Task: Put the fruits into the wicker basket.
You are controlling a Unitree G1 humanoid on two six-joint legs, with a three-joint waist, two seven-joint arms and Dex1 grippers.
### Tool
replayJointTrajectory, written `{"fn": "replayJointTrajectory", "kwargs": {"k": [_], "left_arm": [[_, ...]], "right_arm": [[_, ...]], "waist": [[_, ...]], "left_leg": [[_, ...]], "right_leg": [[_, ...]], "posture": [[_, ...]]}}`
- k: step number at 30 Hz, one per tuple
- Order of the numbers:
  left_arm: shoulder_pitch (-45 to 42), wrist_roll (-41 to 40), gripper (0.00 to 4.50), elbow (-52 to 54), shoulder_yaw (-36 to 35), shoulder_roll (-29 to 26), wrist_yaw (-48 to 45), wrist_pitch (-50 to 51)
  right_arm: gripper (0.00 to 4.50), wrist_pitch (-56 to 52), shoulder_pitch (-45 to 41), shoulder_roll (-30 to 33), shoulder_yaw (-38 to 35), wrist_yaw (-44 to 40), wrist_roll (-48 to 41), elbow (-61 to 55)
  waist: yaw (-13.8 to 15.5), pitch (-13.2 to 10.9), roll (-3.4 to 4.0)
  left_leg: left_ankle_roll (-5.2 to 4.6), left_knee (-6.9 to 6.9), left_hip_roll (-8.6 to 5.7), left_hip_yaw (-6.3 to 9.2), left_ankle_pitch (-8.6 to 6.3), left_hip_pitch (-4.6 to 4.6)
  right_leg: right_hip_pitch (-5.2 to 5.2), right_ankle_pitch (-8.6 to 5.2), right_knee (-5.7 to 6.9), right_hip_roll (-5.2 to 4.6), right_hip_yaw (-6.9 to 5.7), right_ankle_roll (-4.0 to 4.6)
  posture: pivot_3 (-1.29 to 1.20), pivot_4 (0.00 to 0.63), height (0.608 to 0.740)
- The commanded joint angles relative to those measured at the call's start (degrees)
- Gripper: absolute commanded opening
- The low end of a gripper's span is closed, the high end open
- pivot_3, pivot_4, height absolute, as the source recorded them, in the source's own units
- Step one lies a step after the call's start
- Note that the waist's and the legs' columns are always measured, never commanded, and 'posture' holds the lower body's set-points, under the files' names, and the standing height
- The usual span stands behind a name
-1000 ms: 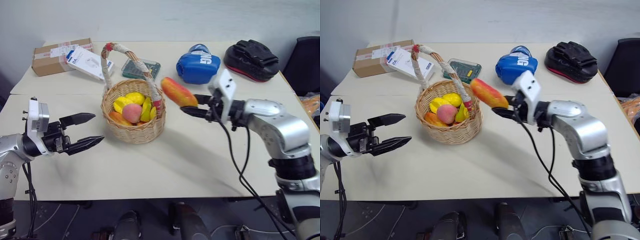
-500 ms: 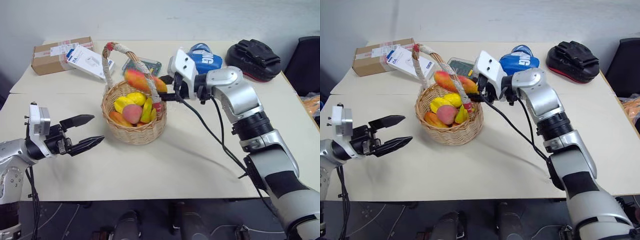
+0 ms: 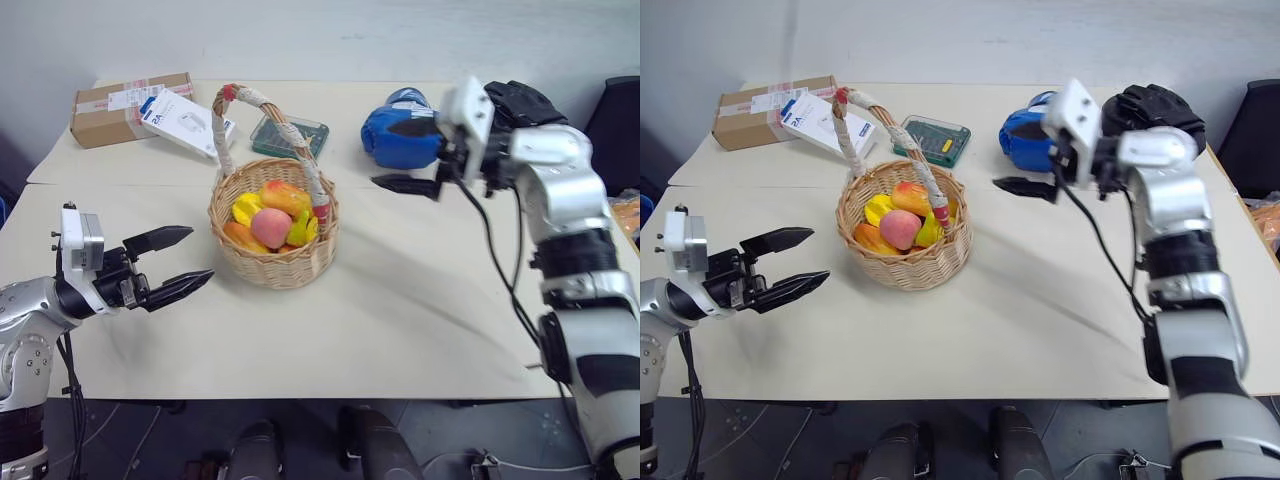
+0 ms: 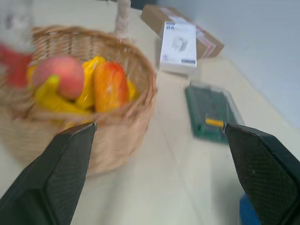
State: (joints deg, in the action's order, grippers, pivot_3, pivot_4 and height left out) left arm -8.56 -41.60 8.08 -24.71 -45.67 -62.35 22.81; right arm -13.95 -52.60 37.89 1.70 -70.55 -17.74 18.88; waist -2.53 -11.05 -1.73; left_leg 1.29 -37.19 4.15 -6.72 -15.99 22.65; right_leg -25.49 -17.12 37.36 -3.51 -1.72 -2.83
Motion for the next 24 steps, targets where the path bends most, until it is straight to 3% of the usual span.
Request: {"fn": "replayJointTrajectory", "kwargs": {"k": [1, 5, 8, 12, 14, 18, 24], "left_arm": [[-0.9, 0.2, 4.50, 0.1, -0.8, -0.8, -0.7, -1.4], [-1.4, 0.2, 4.50, -0.1, -0.3, -1.0, -0.9, -0.9], [-1.8, 0.4, 4.50, -0.3, 0.2, -1.2, -1.0, -0.5], [-2.4, 0.9, 4.50, -0.5, 1.3, -0.5, -0.8, -0.7], [-2.7, 1.3, 4.50, -0.1, 1.9, -0.1, -0.7, -1.1], [-2.8, 1.4, 4.50, 0.2, 2.4, 0.0, -0.6, -1.3], [-2.1, 1.0, 4.50, 1.0, 1.9, 0.1, -0.1, -1.1]], "right_arm": [[4.47, -9.2, 6.7, -0.8, -2.1, 2.8, -7.9, -18.8], [4.47, -16.8, 11.9, -5.2, 0.2, 10.8, -10.6, -31.4], [4.47, -17.8, 10.7, -12.0, 4.7, 20.2, -5.2, -30.9], [4.30, -17.2, 6.7, -18.9, 8.0, 24.7, -2.5, -26.5], [3.85, -15.9, 4.7, -21.7, 10.1, 25.4, -0.9, -23.0], [2.45, -9.5, 2.3, -22.2, 12.4, 24.3, 3.5, -16.7], [0.31, -9.3, 4.2, -20.3, 9.8, 20.3, 0.0, -20.2]], "waist": [[-0.7, 0.0, 0.00], [-1.5, 0.0, 0.01], [-1.9, 0.0, -0.06], [-1.8, 0.0, -0.06], [-1.8, 0.0, -0.06], [-1.8, 0.0, -0.07], [-1.2, 0.0, -0.07]], "left_leg": [[0.04, 0.07, 0.00, -0.07, 0.02, -0.08], [0.18, 0.12, 0.03, -0.20, 0.08, -0.36], [0.25, 0.10, 0.07, -0.15, 0.12, -0.44], [0.23, 0.09, 0.03, -0.17, 0.11, -0.36], [0.20, 0.09, 0.03, -0.18, 0.10, -0.31], [0.14, 0.08, 0.03, -0.20, 0.06, -0.26], [0.09, 0.07, 0.00, -0.20, 0.03, -0.24]], "right_leg": [[0.00, 0.00, 0.07, 0.03, 0.12, 0.00], [-0.01, -0.01, 0.31, 0.18, 0.32, 0.02], [0.04, 0.00, 0.39, 0.21, 0.33, 0.06], [-0.01, 0.00, 0.38, 0.15, 0.35, 0.08], [-0.03, 0.00, 0.33, 0.14, 0.34, 0.08], [-0.02, 0.00, 0.22, 0.12, 0.34, 0.08], [-0.02, 0.00, 0.19, 0.09, 0.34, 0.07]], "posture": [[0.00, 0.150, 0.740], [0.00, 0.150, 0.740], [0.00, 0.150, 0.740], [0.00, 0.150, 0.740], [0.00, 0.150, 0.740], [0.00, 0.150, 0.740], [0.00, 0.150, 0.740]]}}
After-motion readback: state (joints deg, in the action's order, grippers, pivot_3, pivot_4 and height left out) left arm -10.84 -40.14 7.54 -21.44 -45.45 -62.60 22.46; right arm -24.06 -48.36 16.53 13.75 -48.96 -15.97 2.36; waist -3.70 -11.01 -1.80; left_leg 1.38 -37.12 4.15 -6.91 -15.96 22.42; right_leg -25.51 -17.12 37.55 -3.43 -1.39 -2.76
